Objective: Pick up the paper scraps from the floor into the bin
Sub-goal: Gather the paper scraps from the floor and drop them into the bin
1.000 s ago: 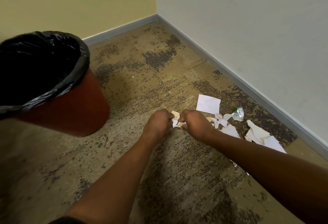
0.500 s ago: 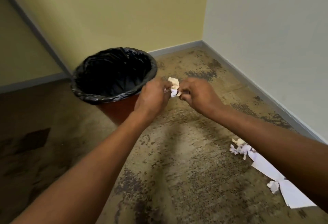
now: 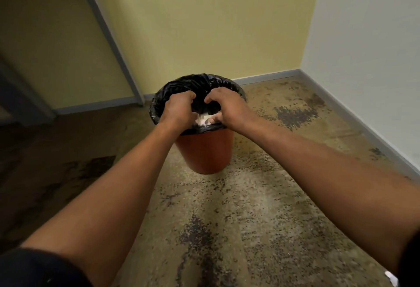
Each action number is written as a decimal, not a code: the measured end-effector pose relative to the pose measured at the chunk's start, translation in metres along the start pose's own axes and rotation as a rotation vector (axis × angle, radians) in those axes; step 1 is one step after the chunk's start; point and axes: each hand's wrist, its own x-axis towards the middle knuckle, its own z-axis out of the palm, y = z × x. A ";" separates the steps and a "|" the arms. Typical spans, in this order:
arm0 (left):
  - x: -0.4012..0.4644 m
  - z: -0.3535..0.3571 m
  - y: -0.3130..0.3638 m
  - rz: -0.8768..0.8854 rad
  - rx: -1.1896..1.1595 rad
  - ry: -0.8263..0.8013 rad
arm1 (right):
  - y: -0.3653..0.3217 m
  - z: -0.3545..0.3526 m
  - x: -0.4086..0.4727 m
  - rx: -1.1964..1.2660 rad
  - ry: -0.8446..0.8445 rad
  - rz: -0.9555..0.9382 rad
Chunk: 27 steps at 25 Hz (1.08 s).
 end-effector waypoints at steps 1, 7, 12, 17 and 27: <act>0.000 -0.001 -0.001 -0.010 0.011 -0.014 | 0.001 -0.001 -0.003 0.009 0.008 0.008; -0.014 0.007 0.029 0.135 0.007 0.070 | 0.026 -0.029 -0.031 0.043 0.141 0.001; -0.038 0.047 0.088 0.448 -0.076 0.069 | 0.090 -0.064 -0.103 -0.035 0.113 0.104; -0.059 0.134 0.136 0.552 -0.063 -0.241 | 0.188 -0.092 -0.204 -0.143 -0.049 0.424; -0.127 0.294 0.234 0.681 0.098 -0.748 | 0.278 -0.067 -0.340 -0.324 -0.412 0.829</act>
